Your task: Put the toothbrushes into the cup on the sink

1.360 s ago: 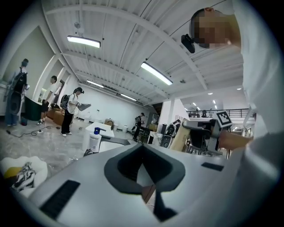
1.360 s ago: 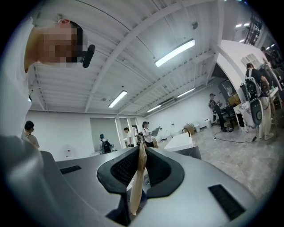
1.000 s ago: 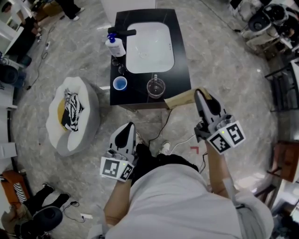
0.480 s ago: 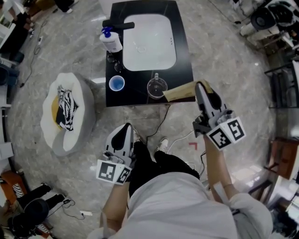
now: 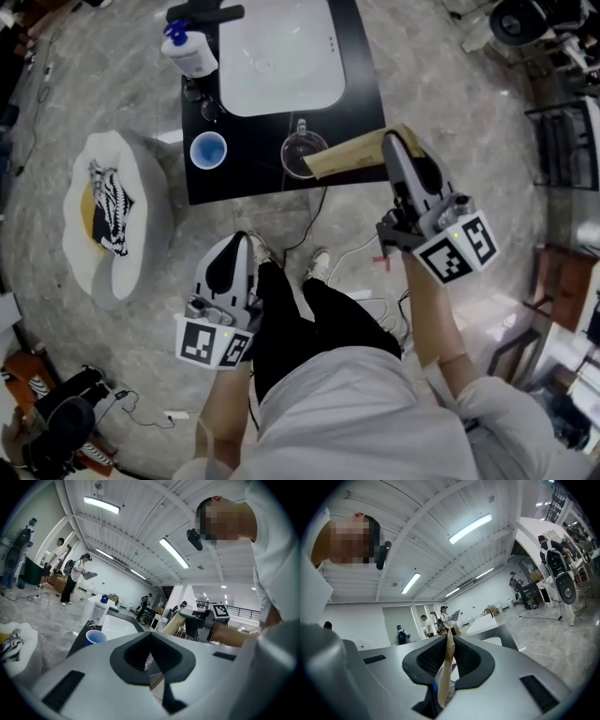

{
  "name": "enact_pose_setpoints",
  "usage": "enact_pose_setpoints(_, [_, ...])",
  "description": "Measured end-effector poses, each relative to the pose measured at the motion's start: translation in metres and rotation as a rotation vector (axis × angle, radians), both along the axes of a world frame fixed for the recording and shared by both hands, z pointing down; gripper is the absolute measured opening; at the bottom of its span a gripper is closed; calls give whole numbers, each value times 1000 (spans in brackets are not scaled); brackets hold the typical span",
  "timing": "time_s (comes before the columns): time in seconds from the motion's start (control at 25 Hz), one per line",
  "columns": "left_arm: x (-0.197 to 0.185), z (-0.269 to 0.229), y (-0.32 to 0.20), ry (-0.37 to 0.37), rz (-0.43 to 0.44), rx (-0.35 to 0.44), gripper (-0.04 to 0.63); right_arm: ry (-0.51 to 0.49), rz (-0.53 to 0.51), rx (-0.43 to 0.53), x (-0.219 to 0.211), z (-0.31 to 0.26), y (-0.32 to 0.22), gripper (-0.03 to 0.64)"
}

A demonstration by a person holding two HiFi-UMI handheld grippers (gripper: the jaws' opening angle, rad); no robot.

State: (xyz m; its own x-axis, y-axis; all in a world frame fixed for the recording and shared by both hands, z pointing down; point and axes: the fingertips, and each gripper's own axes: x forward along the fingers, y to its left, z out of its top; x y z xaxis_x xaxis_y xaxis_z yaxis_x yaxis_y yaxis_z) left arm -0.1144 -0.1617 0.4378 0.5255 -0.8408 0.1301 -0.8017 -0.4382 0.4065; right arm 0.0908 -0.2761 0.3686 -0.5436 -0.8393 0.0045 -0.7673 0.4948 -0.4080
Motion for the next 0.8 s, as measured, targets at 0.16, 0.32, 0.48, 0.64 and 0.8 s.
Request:
enact_pose_setpoints(0.16, [0,20,-8,13,22,-23,3,-3,22,-20,-3,18,-8,64])
enact_pose_setpoints(0.32, [-1,26,-18,10,52,-19,3,2,25,-33,-8,29,-15,64])
enact_pose_setpoints(0.48, [-3,33,-28,7,62,-21,3,14,23,-51,-11,42,-21,64])
enact_pose_setpoints(0.64, [-8,39,-35,7,54,-22,3,5,26,-73,-13,58,-25,64])
enact_pose_setpoints(0.8, [-8,49,-34,6,58,-37,3,2,27,-95,-13,72,-27,64])
